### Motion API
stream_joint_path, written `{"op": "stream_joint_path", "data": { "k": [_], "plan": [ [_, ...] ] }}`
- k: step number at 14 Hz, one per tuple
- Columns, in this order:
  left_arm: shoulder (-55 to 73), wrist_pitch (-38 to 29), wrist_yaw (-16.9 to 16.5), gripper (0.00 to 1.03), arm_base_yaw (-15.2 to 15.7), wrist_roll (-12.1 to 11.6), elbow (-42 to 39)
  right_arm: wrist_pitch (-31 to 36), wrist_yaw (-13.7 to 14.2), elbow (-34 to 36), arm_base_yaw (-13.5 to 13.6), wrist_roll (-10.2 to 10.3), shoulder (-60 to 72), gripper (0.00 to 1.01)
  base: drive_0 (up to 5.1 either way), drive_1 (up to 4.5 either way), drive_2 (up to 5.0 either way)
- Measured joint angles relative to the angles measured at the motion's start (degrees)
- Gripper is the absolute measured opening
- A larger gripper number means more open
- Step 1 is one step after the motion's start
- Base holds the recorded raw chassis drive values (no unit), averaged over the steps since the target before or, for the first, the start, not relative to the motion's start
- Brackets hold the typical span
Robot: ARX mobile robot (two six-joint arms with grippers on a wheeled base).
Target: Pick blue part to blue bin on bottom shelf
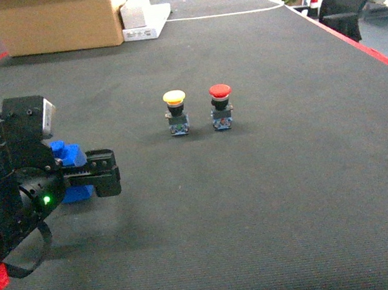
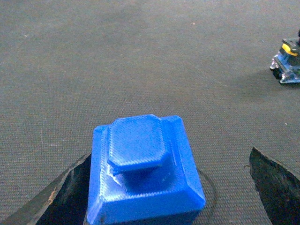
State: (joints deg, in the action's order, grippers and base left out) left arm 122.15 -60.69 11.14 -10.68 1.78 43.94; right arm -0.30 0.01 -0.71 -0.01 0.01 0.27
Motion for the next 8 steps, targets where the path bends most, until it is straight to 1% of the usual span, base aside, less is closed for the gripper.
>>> {"op": "stream_joint_path", "data": {
  "k": [2, 3, 5, 6, 7, 8],
  "plan": [
    [2.03, -0.31, 2.19, 0.98, -0.02, 0.00, 2.43, 0.02, 0.00, 0.00, 0.00, 0.00, 0.00, 0.98, 0.0, 0.00, 0.0],
    [2.54, 0.11, 2.69, 0.98, 0.00, 0.04, 3.78, 0.00, 0.00, 0.00, 0.00, 0.00, 0.00, 0.98, 0.0, 0.00, 0.0],
    [4.22, 1.55, 2.99, 0.98, 0.22, 0.22, 5.60, 0.02, 0.00, 0.00, 0.00, 0.00, 0.00, 0.98, 0.0, 0.00, 0.0],
    [4.74, 3.43, 2.80, 0.98, 0.55, 1.18, 6.01, 0.02, 0.00, 0.00, 0.00, 0.00, 0.00, 0.98, 0.0, 0.00, 0.0],
    [5.05, 4.63, 2.56, 0.90, 0.72, 2.10, 6.19, 0.00, 0.00, 0.00, 0.00, 0.00, 0.00, 0.98, 0.0, 0.00, 0.0],
    [5.27, 4.44, 2.36, 0.77, 0.94, 2.67, 6.43, 0.02, 0.00, 0.00, 0.00, 0.00, 0.00, 0.98, 0.0, 0.00, 0.0]
  ]
}}
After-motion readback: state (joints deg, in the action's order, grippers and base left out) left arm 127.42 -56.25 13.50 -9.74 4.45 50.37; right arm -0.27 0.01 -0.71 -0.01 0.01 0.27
